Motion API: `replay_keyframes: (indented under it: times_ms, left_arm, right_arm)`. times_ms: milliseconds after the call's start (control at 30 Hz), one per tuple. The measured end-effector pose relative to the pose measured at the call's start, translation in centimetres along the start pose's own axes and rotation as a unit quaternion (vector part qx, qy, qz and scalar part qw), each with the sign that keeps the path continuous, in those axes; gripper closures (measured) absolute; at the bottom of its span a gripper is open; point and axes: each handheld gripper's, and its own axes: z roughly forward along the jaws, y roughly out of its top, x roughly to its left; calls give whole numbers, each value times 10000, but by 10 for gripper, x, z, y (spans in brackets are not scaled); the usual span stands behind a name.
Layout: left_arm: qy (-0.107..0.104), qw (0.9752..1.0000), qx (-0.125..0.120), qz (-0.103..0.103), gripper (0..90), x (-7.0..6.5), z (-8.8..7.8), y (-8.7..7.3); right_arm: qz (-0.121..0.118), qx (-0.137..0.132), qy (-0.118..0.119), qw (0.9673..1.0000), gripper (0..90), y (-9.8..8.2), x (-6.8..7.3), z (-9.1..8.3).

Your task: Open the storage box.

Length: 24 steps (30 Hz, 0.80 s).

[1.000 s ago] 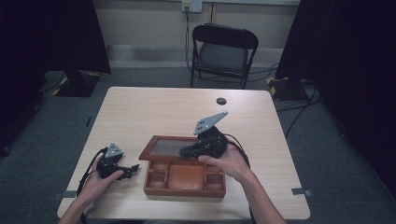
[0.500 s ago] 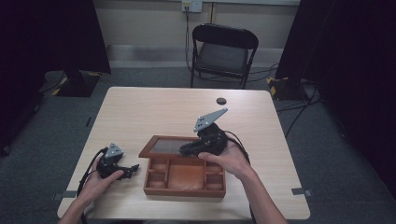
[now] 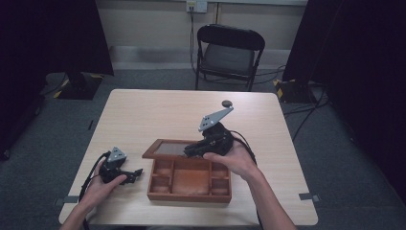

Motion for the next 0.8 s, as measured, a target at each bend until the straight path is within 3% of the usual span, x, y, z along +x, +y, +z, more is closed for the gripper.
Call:
replay_keyframes:
  times_ms: [800]
  left_arm:
    - [9,10000,7,24,111,0,0,0]
  right_arm:
    - [6,27,6,10000,836,8,-6,-3]
